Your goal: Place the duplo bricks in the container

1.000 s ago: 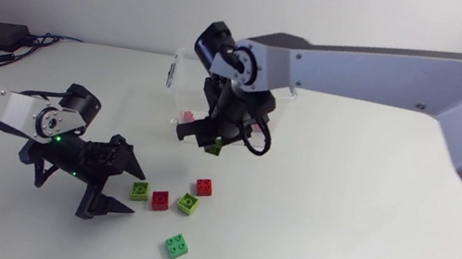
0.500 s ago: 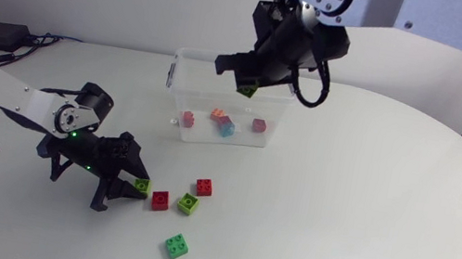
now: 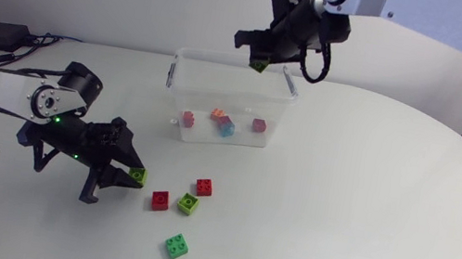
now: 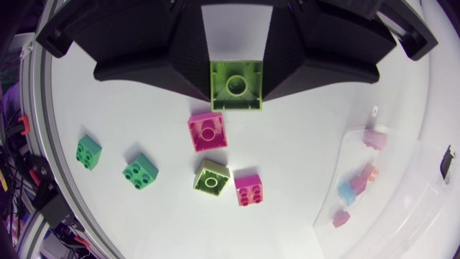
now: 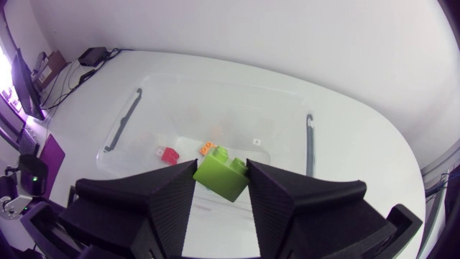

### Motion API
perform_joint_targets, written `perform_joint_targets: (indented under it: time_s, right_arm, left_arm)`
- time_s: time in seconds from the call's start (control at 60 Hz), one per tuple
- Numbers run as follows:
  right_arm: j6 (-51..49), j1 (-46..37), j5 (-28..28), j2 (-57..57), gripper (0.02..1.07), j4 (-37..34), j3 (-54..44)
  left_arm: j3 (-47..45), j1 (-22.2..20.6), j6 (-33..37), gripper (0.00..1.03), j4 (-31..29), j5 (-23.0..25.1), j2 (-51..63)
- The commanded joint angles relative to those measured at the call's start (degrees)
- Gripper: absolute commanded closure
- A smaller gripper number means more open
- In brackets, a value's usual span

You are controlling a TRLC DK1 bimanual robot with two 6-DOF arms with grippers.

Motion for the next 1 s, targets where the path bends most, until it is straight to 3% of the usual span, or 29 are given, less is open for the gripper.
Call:
perform_joint_targets:
  time_s: [0.0, 0.15, 0.217, 0.283, 0.333, 0.367, 0.45, 0.65, 0.783, 0.983]
  right_arm:
    - [-1.1, -1.0, -0.3, 2.8, 0.82, 1.5, 1.5]
    - [-1.8, -1.9, -0.7, 5.6, 0.81, 2.3, 3.8]
    - [-2.1, -2.1, -0.8, 7.1, 0.74, 2.2, 5.2]
    - [-2.2, -2.2, -1.1, 8.9, 0.57, 1.4, 7.2]
    - [-2.3, -2.4, -1.5, 10.3, 0.34, 0.3, 9.3]
    - [-2.5, -2.5, -1.5, 11.0, 0.25, -0.1, 10.1]
    - [-2.8, -2.8, -1.5, 11.6, 0.17, -0.5, 11.3]
    - [-3.8, -2.9, -1.8, 8.5, 0.14, -1.8, 8.6]
    - [-6.3, -1.6, -1.9, -2.5, 0.13, 2.5, -5.1]
    - [-8.8, 0.8, -2.8, -12.4, 0.12, 4.1, -17.0]
  left_arm:
    - [-1.2, -0.2, -0.6, 0.73, -1.2, 0.6, -2.6]
    - [0.2, 0.4, -1.6, 0.73, -2.9, 2.0, -7.0]
    - [1.5, 0.6, -2.7, 0.73, -3.3, 2.0, -8.9]
    - [2.9, 0.7, -3.5, 0.73, -4.1, 2.2, -10.6]
    - [4.9, 0.8, -3.7, 0.73, -5.6, 2.6, -11.8]
    - [5.7, 0.8, -3.9, 0.73, -6.1, 2.7, -12.1]
    - [8.9, 0.9, -4.9, 0.73, -7.3, 3.2, -12.6]
    - [17.8, 0.6, -8.7, 0.73, -7.1, 4.5, -9.2]
    - [26.3, -0.8, -11.5, 0.73, -6.7, 4.8, -2.1]
    - [35.6, -2.4, -15.2, 0.73, -4.9, 4.8, 5.5]
